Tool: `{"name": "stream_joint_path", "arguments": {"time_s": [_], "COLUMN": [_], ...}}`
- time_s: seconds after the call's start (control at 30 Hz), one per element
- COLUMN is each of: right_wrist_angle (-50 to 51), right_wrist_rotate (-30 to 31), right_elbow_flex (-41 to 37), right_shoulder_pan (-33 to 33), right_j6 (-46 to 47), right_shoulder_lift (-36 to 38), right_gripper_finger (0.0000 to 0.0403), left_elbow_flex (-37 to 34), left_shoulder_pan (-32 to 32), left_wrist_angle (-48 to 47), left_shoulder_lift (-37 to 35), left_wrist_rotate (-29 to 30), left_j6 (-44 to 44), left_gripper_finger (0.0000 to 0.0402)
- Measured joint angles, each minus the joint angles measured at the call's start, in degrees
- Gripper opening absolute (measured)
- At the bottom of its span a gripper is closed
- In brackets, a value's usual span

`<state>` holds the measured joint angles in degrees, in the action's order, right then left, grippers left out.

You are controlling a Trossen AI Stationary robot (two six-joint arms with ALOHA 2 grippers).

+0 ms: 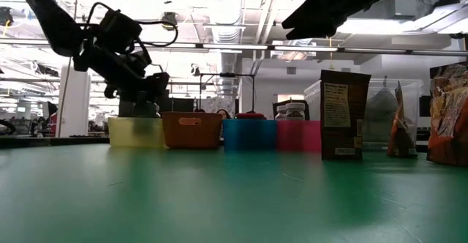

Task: Sort spices by type
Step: Put the green seasoning bottle into the yellow bin, then put the middle left orange seasoning bag into the orange bin

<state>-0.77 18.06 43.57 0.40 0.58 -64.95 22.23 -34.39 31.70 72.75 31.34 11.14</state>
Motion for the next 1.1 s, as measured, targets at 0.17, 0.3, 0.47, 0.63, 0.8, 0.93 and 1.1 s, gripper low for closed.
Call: {"name": "stream_joint_path", "arguments": {"time_s": [0.17, 0.3, 0.47, 0.63, 0.8, 0.93, 1.1], "right_wrist_angle": [0.39, 0.37, 0.83, 2.75, 4.52, 6.96, 6.42], "right_wrist_rotate": [0.0, -0.02, -0.02, -0.09, -0.6, -1.97, -1.77], "right_elbow_flex": [0.02, 0.02, 0.02, 0.02, 0.04, 0.04, 0.09], "right_shoulder_pan": [0.0, -0.02, 0.27, 0.41, 0.55, 2.13, 2.36], "right_j6": [-0.08, -0.19, 0.11, 0.45, -0.27, -1.54, -2.21], "right_shoulder_lift": [0.0, 0.0, 0.0, 0.0, 0.0, 0.0, 0.0], "right_gripper_finger": [0.034, 0.034, 0.034, 0.034, 0.034, 0.034, 0.034], "left_elbow_flex": [0.12, 0.05, -0.01, -0.01, -0.01, 0.0, 4.61], "left_shoulder_pan": [0.21, 0.41, 0.61, 3.36, 10.03, 17.74, 28.87], "left_wrist_angle": [0.22, -0.24, -1.45, -1.86, -7.7, -10.19, -12.37], "left_shoulder_lift": [1.43, 0.43, -4.21, -14.39, -21.39, -21.58, -13.14], "left_wrist_rotate": [-0.04, -0.19, -0.16, -0.08, -3.34, -11.88, -8.22], "left_j6": [-0.71, -0.76, -2.6, -8.85, -12.37, -11.0, -9.14], "left_gripper_finger": [0.0202, 0.024, 0.0271, 0.0276, 0.0276, 0.0276, 0.0277]}}
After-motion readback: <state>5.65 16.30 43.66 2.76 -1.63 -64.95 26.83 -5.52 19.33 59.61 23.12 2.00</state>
